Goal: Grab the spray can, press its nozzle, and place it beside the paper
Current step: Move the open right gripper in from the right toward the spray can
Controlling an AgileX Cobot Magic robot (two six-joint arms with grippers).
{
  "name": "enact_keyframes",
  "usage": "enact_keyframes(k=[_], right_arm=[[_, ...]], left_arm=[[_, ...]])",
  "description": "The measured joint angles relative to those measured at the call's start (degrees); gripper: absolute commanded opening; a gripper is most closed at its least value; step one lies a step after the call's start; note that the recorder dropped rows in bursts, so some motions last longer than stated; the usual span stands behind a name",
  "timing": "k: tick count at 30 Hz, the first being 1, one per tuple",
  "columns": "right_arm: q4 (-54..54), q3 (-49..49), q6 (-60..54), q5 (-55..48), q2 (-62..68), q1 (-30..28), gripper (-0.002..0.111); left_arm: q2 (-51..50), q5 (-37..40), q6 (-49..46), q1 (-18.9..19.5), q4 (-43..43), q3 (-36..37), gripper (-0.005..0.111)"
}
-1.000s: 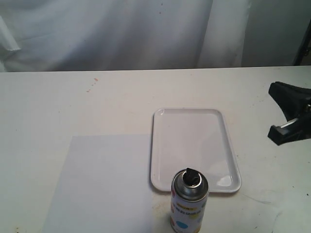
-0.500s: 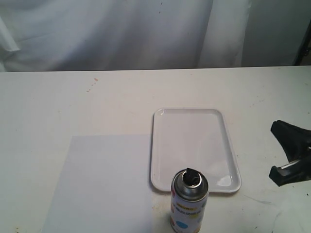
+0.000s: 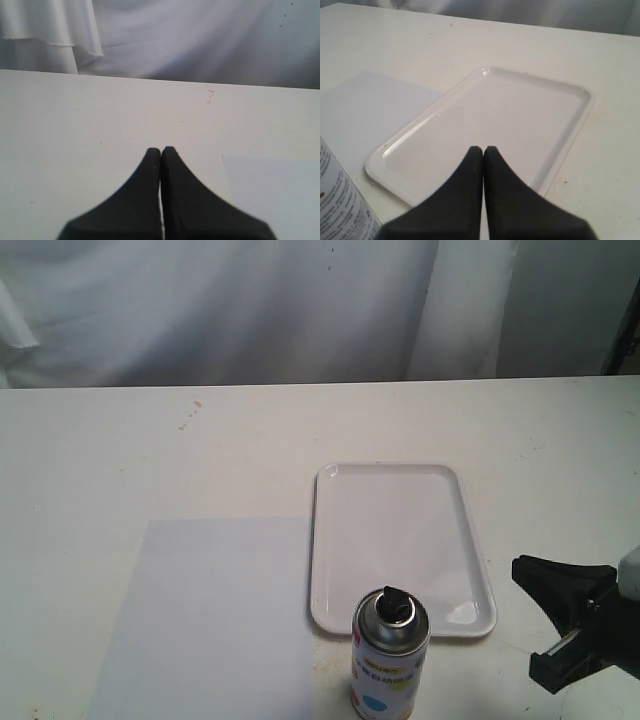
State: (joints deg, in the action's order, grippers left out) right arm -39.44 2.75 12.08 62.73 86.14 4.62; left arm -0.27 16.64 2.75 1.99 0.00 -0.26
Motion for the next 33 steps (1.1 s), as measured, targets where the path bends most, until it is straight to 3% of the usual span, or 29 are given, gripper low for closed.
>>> enact_keyframes(k=[10,21,25,33], right_arm=[[-0.42,0.00,0.00,3.52,7.19,0.00,0.000],[-8.66,0.00,2.21,3.59,9.03,0.00,0.001],[-9.70,0.00,3.70,5.79,9.03,0.00,0.011],[-10.74,0.51,4.91,6.30,9.03,0.00,0.055]], left_arm=[[0.00,0.00,0.00,0.00,0.00,0.00,0.000],[0.00,0.00,0.00,0.00,0.00,0.00,0.000],[0.00,0.00,0.00,0.00,0.00,0.00,0.000],[0.00,0.00,0.00,0.00,0.00,0.00,0.000]])
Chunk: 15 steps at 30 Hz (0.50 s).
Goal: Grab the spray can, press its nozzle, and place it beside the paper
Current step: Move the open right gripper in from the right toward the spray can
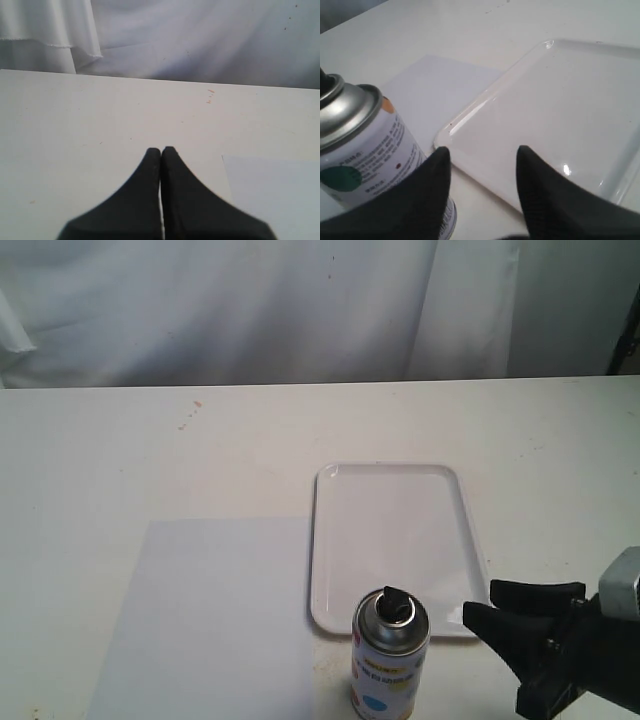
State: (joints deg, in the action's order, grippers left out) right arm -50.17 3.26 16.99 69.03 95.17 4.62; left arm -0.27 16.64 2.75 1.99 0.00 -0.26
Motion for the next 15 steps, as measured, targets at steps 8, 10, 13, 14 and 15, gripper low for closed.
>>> enact_keyframes(k=[8,10,13,14,15], right_arm=[[-5.73,4.63,11.31,-0.65,-3.27,0.00,0.074],[-8.94,5.97,16.35,-3.35,-3.41,0.00,0.076],[-10.94,6.23,20.73,-4.28,-3.41,0.44,0.076],[-11.70,6.23,22.44,-4.28,-3.41,0.59,0.076],[-11.86,6.23,22.89,-4.61,-3.41,0.59,0.076]], left_arm=[[0.00,0.00,0.00,0.00,0.00,0.00,0.000],[0.00,0.00,0.00,0.00,0.00,0.00,0.000],[0.00,0.00,0.00,0.00,0.00,0.00,0.000],[0.00,0.00,0.00,0.00,0.00,0.00,0.000],[0.00,0.00,0.00,0.00,0.00,0.00,0.000]])
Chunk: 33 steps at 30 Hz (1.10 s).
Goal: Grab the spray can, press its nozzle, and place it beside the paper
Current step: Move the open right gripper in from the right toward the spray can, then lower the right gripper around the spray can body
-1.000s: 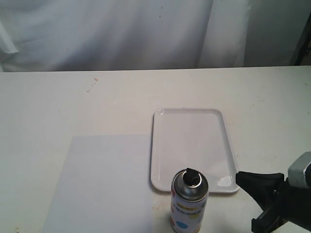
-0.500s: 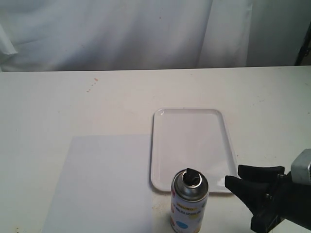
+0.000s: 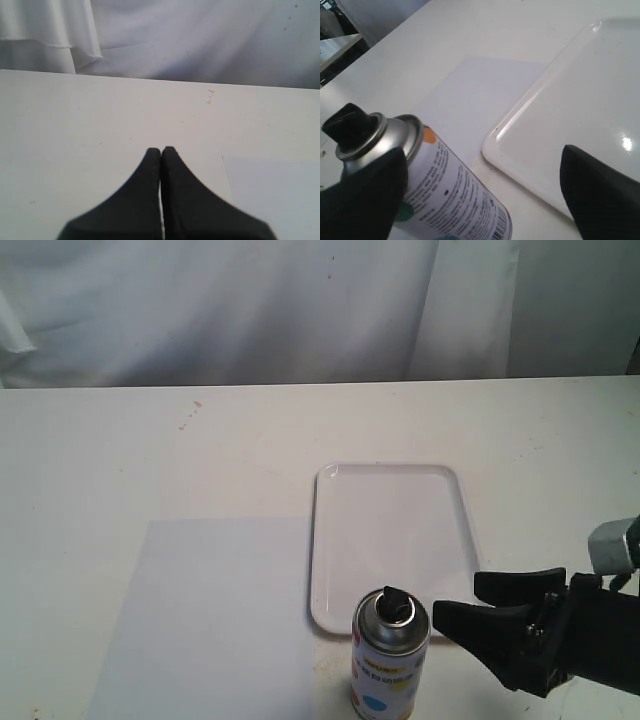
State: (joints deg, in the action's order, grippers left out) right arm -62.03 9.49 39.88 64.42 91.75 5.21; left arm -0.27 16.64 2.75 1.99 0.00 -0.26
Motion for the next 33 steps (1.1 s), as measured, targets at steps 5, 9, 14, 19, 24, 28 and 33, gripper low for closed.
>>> enact_keyframes(k=[5,9,14,19,24,28,33], right_arm=[[-0.15,0.77,1.69,-3.26,-0.52,0.09,0.076],[-0.15,3.07,2.45,-5.55,-5.67,0.09,0.076],[-1.76,5.76,3.42,-9.39,-10.31,0.09,0.076],[-8.47,7.84,7.48,-7.44,-11.93,0.09,0.076],[-12.18,8.83,7.01,0.74,-12.13,1.46,0.076],[-13.32,8.96,5.74,3.36,-12.13,2.93,0.076],[-13.56,8.96,5.25,3.28,-12.13,5.59,0.076]], left_arm=[[0.00,0.00,0.00,0.00,0.00,0.00,0.000],[0.00,0.00,0.00,0.00,0.00,0.00,0.000],[0.00,0.00,0.00,0.00,0.00,0.00,0.000],[0.00,0.00,0.00,0.00,0.00,0.00,0.000],[0.00,0.00,0.00,0.00,0.00,0.00,0.000],[0.00,0.00,0.00,0.00,0.00,0.00,0.000],[0.00,0.00,0.00,0.00,0.00,0.00,0.000]])
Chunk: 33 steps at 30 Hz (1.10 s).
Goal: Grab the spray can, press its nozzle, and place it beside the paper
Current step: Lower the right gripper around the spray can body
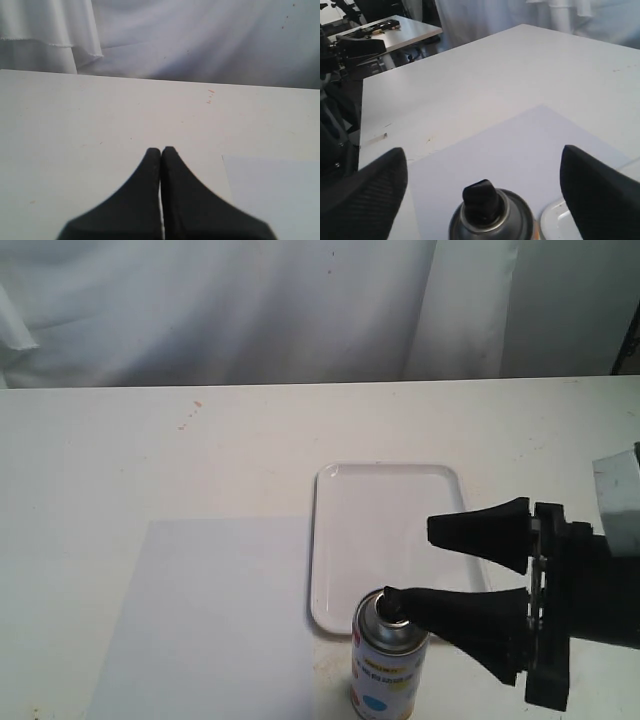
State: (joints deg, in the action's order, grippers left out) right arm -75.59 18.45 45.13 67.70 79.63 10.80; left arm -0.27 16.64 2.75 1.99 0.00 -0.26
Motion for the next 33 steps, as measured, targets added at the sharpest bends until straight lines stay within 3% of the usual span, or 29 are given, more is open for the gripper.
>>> enact_keyframes(k=[9,17,24,33], right_arm=[[-0.98,0.00,1.28,-7.55,1.21,4.47,0.076],[0.53,0.14,1.70,-8.97,1.21,4.70,0.077],[0.66,1.17,5.30,-9.12,1.21,4.70,0.092],[0.41,1.17,7.24,-9.54,1.21,4.70,0.093]], left_arm=[[0.00,0.00,0.00,0.00,0.00,0.00,0.000],[0.00,0.00,0.00,0.00,0.00,0.00,0.000],[0.00,0.00,0.00,0.00,0.00,0.00,0.000],[0.00,0.00,0.00,0.00,0.00,0.00,0.000]])
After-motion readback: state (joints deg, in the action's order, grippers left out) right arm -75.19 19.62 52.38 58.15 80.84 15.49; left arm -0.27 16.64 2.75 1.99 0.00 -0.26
